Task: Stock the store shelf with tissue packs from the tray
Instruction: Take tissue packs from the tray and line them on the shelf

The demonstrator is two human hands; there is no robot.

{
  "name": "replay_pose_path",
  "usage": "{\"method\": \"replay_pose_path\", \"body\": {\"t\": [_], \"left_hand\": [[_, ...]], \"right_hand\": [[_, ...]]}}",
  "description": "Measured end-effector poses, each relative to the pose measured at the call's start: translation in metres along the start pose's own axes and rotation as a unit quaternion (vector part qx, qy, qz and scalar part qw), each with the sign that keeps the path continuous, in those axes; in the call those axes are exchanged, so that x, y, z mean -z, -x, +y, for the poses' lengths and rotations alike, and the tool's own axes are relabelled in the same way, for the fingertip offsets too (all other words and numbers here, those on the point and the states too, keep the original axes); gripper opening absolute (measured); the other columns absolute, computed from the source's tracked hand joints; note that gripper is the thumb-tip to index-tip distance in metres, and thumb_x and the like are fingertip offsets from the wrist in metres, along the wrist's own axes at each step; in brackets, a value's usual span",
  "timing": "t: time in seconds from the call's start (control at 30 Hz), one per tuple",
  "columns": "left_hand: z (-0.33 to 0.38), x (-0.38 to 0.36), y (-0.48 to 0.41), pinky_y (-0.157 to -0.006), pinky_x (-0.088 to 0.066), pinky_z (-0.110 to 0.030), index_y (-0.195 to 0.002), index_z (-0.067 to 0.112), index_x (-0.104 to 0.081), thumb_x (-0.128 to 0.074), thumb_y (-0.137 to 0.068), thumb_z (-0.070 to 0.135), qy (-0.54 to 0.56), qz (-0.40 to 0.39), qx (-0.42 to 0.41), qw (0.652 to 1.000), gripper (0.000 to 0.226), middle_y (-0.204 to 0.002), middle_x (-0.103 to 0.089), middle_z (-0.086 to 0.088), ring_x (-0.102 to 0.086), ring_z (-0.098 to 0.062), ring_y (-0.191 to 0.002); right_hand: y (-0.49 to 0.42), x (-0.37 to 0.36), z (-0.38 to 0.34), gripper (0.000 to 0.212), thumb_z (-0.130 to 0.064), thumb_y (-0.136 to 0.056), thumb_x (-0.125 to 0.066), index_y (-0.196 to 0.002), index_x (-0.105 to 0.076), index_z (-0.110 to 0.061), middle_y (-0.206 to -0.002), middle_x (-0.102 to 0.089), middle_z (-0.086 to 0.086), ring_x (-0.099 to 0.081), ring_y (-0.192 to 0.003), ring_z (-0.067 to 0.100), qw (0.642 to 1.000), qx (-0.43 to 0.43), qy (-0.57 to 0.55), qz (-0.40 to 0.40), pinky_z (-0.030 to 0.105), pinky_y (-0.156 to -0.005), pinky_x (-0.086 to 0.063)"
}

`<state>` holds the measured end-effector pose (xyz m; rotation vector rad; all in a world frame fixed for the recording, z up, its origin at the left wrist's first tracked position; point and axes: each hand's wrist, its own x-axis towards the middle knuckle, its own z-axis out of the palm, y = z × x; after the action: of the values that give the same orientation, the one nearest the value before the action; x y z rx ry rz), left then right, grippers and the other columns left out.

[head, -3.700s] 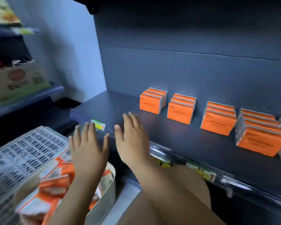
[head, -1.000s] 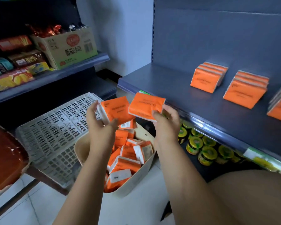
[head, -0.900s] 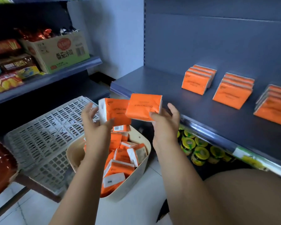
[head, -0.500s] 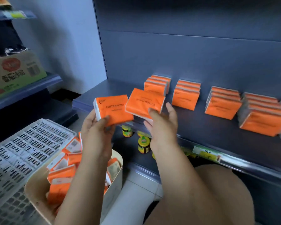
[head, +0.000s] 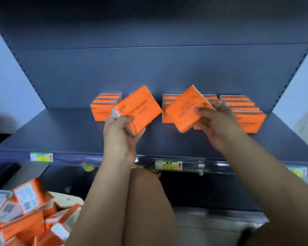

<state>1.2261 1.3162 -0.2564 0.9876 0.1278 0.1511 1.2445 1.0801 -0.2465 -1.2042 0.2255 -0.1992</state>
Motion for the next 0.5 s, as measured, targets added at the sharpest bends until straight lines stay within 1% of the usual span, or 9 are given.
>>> {"method": "replay_pose_path", "body": {"t": [0.03, 0.1, 0.17, 0.23, 0.27, 0.3, 0.33, 0.4, 0.5], "left_hand": [[-0.002, -0.009, -0.005, -0.078, -0.058, -0.038, -0.116, 0.028, -0.062, -0.046, -0.094, 0.003, -0.002, -0.008, 0.000, 1.000, 0.037, -0.111, -0.078, 0.003, -0.076, -0.016, -0.098], [-0.005, -0.022, -0.018, -0.074, -0.061, -0.039, -0.124, 0.026, -0.061, -0.050, -0.093, 0.004, -0.001, -0.008, 0.002, 1.000, 0.040, -0.113, -0.077, 0.001, -0.076, -0.018, -0.099], [-0.011, -0.026, -0.030, -0.077, -0.063, -0.043, -0.129, 0.021, -0.062, -0.056, -0.088, 0.004, -0.008, 0.008, -0.009, 1.000, 0.045, -0.118, -0.076, -0.003, -0.075, -0.022, -0.100], [-0.019, -0.022, -0.037, -0.085, -0.060, -0.045, -0.120, 0.014, -0.068, -0.067, -0.076, 0.006, -0.042, 0.031, -0.040, 0.998, 0.046, -0.132, -0.070, -0.008, -0.073, -0.029, -0.109], [-0.023, -0.018, -0.040, -0.090, -0.058, -0.045, -0.112, 0.013, -0.072, -0.070, -0.072, 0.005, -0.066, 0.038, -0.058, 0.995, 0.040, -0.133, -0.070, -0.008, -0.072, -0.030, -0.112], [-0.025, -0.013, -0.043, -0.093, -0.056, -0.044, -0.104, 0.014, -0.073, -0.070, -0.075, 0.002, -0.093, 0.039, -0.075, 0.992, 0.032, -0.125, -0.073, -0.006, -0.073, -0.026, -0.108], [-0.025, -0.008, -0.046, -0.093, -0.056, -0.041, -0.101, 0.015, -0.071, -0.067, -0.080, -0.003, -0.117, 0.035, -0.085, 0.989, 0.028, -0.111, -0.076, -0.002, -0.074, -0.020, -0.099], [-0.021, 0.006, -0.056, -0.084, -0.054, -0.038, -0.106, 0.016, -0.065, -0.059, -0.086, -0.012, -0.163, 0.021, -0.104, 0.981, 0.035, -0.090, -0.075, 0.006, -0.069, -0.014, -0.086], [-0.013, 0.027, -0.073, -0.069, -0.048, -0.033, -0.120, 0.027, -0.062, -0.058, -0.081, -0.006, -0.205, 0.008, -0.121, 0.971, 0.051, -0.086, -0.071, 0.008, -0.063, -0.016, -0.079]], "right_hand": [[-0.005, 0.010, -0.006, 0.048, 0.002, -0.088, -0.072, -0.133, -0.058, -0.003, -0.110, -0.073, 0.007, -0.073, -0.097, 0.019, 1.000, 0.014, 0.006, 0.001, 0.034, -0.081, -0.059], [-0.013, 0.024, -0.012, 0.044, 0.002, -0.088, -0.072, -0.130, -0.060, -0.003, -0.109, -0.073, 0.009, -0.072, -0.097, 0.020, 0.999, 0.035, 0.024, -0.001, 0.039, -0.087, -0.059], [-0.021, 0.030, -0.016, 0.041, -0.001, -0.089, -0.073, -0.129, -0.063, -0.004, -0.111, -0.075, 0.009, -0.074, -0.097, 0.020, 0.998, 0.043, 0.047, -0.009, 0.040, -0.088, -0.059], [-0.029, 0.027, -0.017, 0.036, -0.005, -0.090, -0.073, -0.125, -0.068, -0.008, -0.111, -0.078, 0.007, -0.076, -0.098, 0.019, 0.997, 0.031, 0.063, -0.029, 0.039, -0.088, -0.060], [-0.033, 0.024, -0.017, 0.033, -0.007, -0.091, -0.073, -0.123, -0.070, -0.010, -0.110, -0.079, 0.007, -0.076, -0.099, 0.019, 0.996, 0.022, 0.072, -0.042, 0.039, -0.088, -0.060], [-0.036, 0.021, -0.017, 0.031, -0.009, -0.092, -0.073, -0.122, -0.071, -0.010, -0.110, -0.079, 0.006, -0.076, -0.101, 0.020, 0.995, 0.014, 0.082, -0.057, 0.038, -0.088, -0.060], [-0.039, 0.017, -0.017, 0.030, -0.010, -0.092, -0.073, -0.122, -0.072, -0.010, -0.110, -0.079, 0.005, -0.076, -0.102, 0.019, 0.993, 0.014, 0.099, -0.067, 0.037, -0.086, -0.060], [-0.044, 0.007, -0.016, 0.028, -0.009, -0.092, -0.073, -0.121, -0.072, -0.011, -0.107, -0.080, 0.004, -0.077, -0.097, 0.018, 0.988, 0.028, 0.126, -0.085, 0.033, -0.077, -0.060], [-0.053, -0.004, -0.008, 0.024, -0.002, -0.089, -0.075, -0.107, -0.073, -0.017, -0.093, -0.080, -0.002, -0.077, -0.083, 0.010, 0.976, 0.076, 0.181, -0.096, 0.026, -0.067, -0.059]]}}
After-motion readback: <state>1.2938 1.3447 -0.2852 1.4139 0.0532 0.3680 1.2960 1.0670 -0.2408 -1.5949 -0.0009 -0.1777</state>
